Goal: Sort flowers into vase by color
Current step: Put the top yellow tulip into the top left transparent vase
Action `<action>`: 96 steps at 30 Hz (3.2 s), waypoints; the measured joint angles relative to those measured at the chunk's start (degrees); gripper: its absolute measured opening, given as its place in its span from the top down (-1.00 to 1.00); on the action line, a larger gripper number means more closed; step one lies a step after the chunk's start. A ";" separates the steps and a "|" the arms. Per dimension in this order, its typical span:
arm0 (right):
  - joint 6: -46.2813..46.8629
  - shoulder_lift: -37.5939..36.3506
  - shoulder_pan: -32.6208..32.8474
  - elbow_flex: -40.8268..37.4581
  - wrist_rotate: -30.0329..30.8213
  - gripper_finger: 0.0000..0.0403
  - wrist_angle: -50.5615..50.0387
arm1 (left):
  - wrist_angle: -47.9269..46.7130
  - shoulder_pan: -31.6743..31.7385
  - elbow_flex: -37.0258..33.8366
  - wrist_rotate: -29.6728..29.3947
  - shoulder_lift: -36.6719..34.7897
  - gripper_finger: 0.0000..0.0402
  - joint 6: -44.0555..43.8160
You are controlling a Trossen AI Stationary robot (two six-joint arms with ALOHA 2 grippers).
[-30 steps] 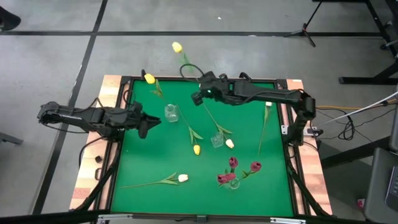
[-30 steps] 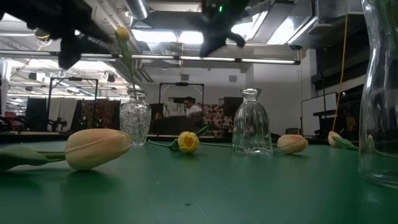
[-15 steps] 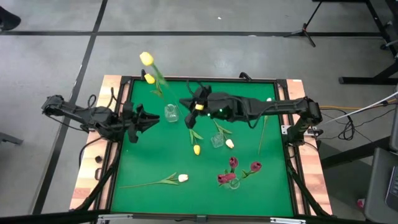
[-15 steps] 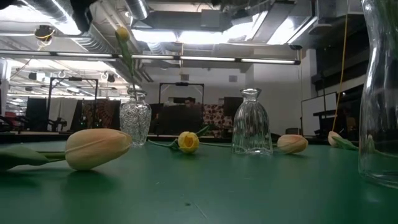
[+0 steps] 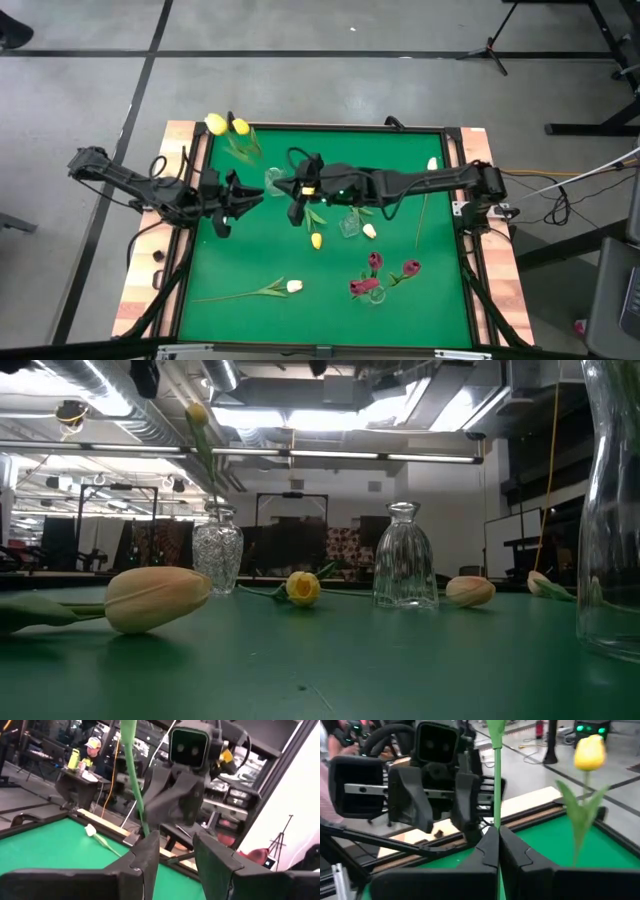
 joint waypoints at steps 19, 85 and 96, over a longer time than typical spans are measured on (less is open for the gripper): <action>-1.62 0.89 1.76 0.00 -2.37 1.00 2.32 | 3.65 0.28 0.00 -1.38 0.62 0.41 3.60; -6.24 -9.43 1.77 0.00 2.80 0.15 -22.83 | -0.85 0.52 0.00 -27.47 3.52 1.00 4.66; -4.44 -15.21 1.77 0.02 8.17 0.17 -30.27 | -4.88 0.59 0.00 -36.44 3.65 1.00 7.07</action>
